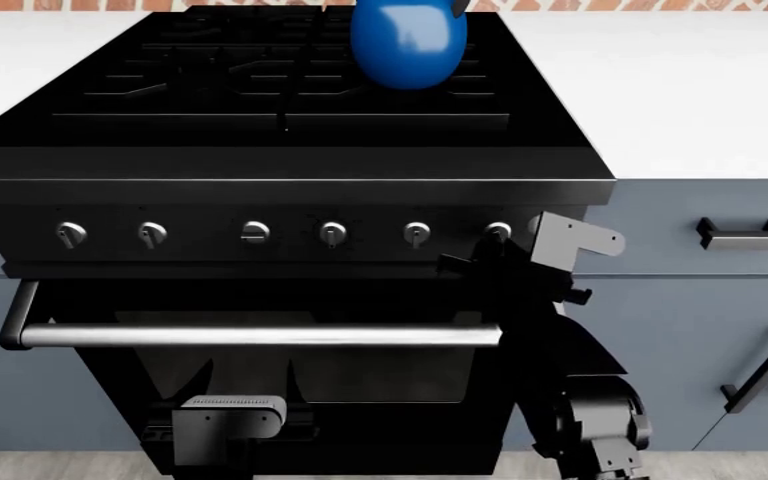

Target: Turn off the front right burner of the stove.

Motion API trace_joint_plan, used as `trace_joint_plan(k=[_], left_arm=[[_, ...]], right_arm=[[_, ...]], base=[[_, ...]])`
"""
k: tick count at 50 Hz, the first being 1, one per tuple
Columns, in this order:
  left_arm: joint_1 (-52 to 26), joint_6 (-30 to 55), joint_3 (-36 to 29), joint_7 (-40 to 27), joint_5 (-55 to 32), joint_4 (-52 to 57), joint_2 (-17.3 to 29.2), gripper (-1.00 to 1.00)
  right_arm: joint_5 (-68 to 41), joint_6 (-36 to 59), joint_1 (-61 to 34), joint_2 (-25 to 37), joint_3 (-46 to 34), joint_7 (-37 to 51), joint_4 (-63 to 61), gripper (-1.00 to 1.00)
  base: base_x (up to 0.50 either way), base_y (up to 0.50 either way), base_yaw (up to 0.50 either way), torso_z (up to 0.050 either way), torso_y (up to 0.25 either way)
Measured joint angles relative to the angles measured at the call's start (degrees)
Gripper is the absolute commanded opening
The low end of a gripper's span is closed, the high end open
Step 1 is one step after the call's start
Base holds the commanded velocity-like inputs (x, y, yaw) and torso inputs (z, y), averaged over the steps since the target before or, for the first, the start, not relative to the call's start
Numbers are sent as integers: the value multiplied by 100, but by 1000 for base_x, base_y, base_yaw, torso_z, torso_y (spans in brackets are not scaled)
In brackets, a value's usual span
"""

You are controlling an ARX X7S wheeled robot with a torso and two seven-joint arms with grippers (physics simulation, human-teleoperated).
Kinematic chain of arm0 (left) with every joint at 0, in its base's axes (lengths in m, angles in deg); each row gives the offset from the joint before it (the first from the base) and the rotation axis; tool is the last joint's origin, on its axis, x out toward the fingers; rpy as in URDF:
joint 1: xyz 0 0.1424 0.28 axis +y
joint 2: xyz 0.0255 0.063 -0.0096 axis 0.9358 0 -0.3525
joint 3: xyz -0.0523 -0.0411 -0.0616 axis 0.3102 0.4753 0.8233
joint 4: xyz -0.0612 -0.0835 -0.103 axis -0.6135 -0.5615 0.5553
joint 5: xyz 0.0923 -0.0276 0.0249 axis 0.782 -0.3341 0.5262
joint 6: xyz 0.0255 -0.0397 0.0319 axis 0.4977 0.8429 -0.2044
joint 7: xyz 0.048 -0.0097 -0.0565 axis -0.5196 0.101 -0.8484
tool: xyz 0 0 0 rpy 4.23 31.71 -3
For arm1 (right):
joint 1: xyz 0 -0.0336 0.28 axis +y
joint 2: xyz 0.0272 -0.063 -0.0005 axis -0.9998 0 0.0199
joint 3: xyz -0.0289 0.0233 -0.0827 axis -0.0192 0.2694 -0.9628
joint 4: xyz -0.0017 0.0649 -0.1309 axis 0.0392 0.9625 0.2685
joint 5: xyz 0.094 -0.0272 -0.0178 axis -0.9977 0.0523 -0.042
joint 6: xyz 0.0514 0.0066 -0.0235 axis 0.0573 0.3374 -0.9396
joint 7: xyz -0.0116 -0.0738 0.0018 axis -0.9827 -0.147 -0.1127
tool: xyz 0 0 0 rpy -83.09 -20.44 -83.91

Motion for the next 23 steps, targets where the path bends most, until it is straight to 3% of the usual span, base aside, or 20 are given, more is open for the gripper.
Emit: trace_joint_plan(k=[23], left_arm=[[-12,-12,-49,-43,-35,-1,33,100]], right_arm=[[-469,-66,-188,-26,204,-113,382,-100]], base=[[7,1,4,0,0]])
